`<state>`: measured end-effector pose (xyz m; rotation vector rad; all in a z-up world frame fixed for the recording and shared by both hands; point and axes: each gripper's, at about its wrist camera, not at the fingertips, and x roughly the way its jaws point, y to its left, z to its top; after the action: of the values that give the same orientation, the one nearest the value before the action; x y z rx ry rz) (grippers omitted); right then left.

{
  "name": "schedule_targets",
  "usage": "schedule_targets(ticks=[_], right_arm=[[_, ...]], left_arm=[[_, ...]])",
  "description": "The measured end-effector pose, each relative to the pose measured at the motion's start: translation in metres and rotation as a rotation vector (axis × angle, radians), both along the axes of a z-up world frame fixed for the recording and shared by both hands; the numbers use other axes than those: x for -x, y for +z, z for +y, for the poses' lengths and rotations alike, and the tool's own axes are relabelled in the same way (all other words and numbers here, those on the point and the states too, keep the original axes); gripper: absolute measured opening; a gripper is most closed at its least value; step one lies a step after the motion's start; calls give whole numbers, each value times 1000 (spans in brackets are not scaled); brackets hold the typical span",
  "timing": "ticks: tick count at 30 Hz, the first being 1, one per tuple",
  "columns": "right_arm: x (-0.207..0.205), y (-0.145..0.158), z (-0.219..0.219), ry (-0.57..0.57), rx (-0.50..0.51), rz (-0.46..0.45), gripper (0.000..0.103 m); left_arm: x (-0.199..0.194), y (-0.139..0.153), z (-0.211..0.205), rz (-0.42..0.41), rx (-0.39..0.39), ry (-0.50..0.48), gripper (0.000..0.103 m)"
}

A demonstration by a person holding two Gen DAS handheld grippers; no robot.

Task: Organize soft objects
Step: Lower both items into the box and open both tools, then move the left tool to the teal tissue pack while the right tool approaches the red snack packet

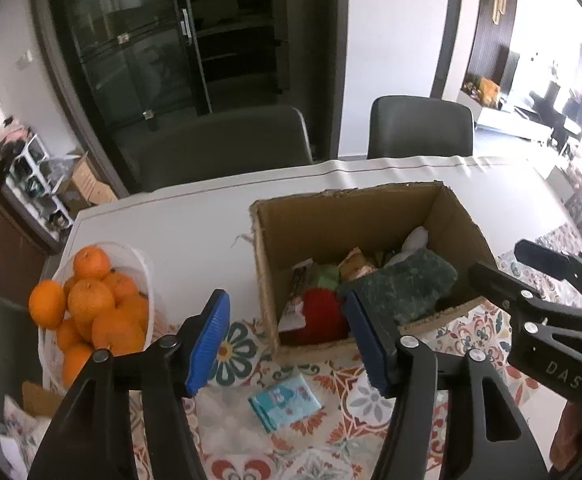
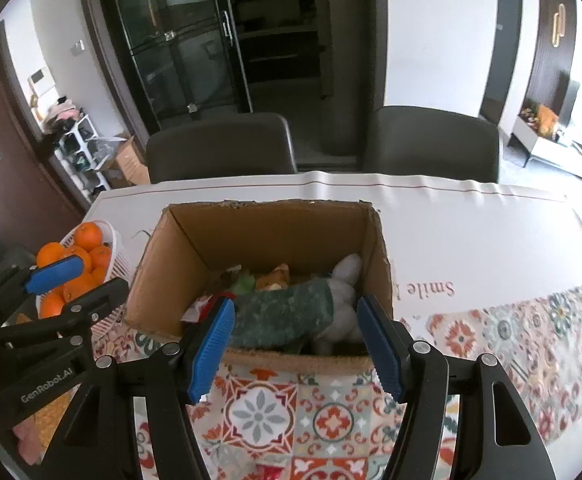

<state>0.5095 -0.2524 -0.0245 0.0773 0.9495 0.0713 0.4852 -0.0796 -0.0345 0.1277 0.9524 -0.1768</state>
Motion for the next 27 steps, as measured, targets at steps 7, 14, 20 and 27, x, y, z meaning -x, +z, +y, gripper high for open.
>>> schedule_targets(ticks=[7,14,20,27], right_arm=[[39,2,12,-29,26,-13,65],[74,-15,20,-62,-7,-2,65],[102,-33,25,-124,-24,-15,65],[123,-64,33,-179,-47,22,65]], left_arm=[[35,-6,19,0,-2,44,67],[66,-24,32,3,25,67,69],[83,-44,40,17,42,77,70],[92,-74,46,56,87,72,74]])
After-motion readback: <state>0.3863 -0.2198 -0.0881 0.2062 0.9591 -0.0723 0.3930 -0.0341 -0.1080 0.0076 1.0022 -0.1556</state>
